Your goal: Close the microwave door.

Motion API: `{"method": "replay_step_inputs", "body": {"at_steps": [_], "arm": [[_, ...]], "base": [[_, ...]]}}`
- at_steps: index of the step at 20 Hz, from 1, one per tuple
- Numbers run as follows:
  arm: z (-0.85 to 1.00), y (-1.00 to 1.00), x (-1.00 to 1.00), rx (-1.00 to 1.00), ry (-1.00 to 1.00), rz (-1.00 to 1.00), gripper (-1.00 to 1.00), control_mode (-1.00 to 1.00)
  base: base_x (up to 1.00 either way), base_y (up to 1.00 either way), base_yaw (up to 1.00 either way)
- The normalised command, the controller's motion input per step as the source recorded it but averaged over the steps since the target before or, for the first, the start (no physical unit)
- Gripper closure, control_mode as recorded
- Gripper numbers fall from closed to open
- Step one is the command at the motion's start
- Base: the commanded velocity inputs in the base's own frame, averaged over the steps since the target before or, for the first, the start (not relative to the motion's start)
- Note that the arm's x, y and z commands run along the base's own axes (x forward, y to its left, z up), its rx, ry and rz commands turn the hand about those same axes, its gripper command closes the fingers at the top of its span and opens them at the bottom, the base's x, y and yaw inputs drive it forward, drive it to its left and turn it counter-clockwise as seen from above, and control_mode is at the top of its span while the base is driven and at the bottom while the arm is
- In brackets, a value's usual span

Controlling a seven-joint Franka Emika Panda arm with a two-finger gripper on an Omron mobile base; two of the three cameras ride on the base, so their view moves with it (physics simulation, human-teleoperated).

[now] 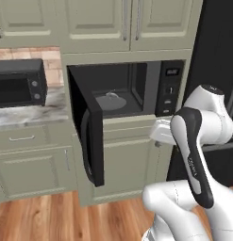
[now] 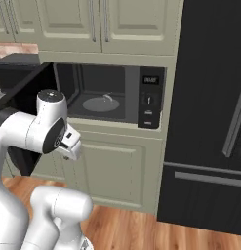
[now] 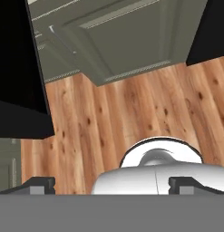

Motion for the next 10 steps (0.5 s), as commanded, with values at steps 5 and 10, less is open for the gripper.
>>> {"method": "replay_step_inputs", "body": {"at_steps": [5, 10], "arm": [[0.00, 0.00, 0.00, 0.00, 0.00, 0.00, -1.00, 1.00], [0.00, 0.00, 0.00, 0.00, 0.00, 0.00, -1.00, 1.00]], "base": [[-0.52, 0.00, 0.00], [-0.03, 0.00, -0.01]]}}
